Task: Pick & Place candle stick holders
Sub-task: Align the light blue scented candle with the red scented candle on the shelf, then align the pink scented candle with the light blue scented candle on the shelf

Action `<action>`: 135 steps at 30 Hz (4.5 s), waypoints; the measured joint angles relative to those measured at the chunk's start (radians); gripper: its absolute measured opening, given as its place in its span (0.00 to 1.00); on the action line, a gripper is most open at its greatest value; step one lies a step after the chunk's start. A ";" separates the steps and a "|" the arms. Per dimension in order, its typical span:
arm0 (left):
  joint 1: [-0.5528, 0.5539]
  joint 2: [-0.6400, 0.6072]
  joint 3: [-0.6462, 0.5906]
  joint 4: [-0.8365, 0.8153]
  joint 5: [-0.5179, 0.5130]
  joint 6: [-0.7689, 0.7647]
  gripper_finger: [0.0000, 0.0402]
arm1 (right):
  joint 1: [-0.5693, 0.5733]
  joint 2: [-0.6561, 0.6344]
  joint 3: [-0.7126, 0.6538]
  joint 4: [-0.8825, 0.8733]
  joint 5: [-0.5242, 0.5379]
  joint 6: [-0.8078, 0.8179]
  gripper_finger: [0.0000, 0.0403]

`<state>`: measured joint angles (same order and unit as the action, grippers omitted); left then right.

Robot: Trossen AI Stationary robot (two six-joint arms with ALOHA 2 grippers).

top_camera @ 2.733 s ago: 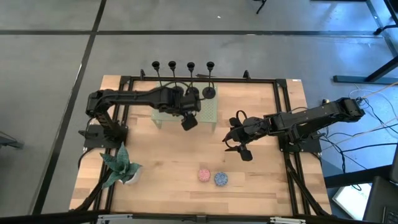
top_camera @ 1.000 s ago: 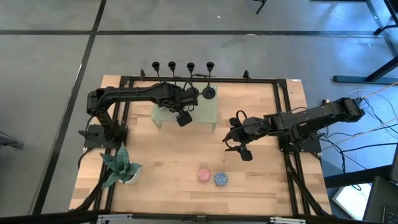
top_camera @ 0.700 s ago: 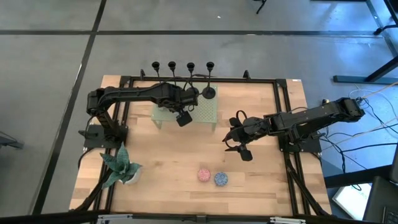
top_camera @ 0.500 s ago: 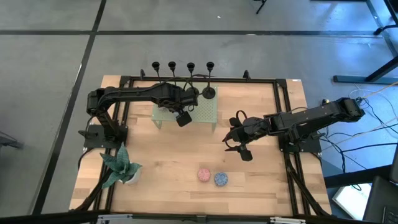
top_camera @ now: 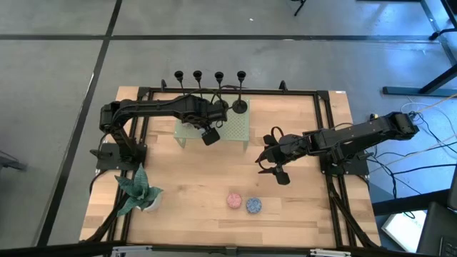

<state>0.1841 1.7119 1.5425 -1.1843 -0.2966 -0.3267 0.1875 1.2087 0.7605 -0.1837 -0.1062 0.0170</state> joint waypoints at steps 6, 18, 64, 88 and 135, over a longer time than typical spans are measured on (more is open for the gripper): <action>0.000 0.000 0.000 -0.001 0.000 0.000 0.79 | 0.000 0.000 0.000 0.000 -0.001 0.000 0.52; 0.000 0.000 0.000 0.000 0.008 -0.027 0.79 | 0.000 0.000 0.000 0.000 0.000 -0.001 0.52; -0.164 -0.089 0.000 -0.005 -0.209 0.023 0.85 | 0.000 0.000 0.000 0.000 0.000 -0.051 0.52; -0.303 -0.076 -0.005 -0.037 -0.279 -0.081 0.02 | 0.000 0.000 0.000 0.000 0.000 -0.047 0.52; -0.370 -0.186 -0.059 0.114 -0.300 0.013 0.00 | 0.000 0.000 0.000 0.010 -0.001 -0.051 0.52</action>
<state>-0.1859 1.5256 1.4834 -1.0703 -0.5966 -0.3133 0.1875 1.2083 0.7601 -0.1733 -0.1070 -0.0345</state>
